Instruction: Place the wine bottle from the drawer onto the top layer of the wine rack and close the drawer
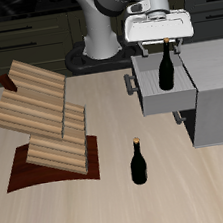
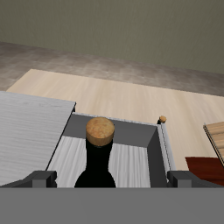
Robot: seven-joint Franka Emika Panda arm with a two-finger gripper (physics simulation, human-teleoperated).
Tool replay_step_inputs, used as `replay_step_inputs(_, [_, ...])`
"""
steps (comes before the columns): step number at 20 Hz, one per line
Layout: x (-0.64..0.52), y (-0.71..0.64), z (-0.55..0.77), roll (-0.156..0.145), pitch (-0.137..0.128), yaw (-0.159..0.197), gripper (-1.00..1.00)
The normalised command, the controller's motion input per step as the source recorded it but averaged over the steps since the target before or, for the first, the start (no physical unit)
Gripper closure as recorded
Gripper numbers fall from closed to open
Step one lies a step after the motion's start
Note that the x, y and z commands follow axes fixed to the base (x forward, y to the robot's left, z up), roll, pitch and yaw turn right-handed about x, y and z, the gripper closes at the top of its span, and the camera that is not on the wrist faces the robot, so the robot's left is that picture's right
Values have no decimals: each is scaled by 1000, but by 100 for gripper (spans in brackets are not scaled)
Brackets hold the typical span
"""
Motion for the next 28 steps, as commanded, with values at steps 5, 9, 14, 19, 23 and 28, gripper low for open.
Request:
replay_step_inputs(5, [79,78,59,54,-9,9,-100])
replay_step_inputs(9, [119,63,76,46,-20,-14,-100])
replay_step_inputs(14, [36,-30,88,6,-47,3,-100])
replay_step_inputs(19, [107,44,-38,35,-3,40,-100])
replay_step_inputs(23, [78,-12,-72,-11,19,-24,100])
replay_step_inputs(28, [13,-43,-75,19,13,-2,100])
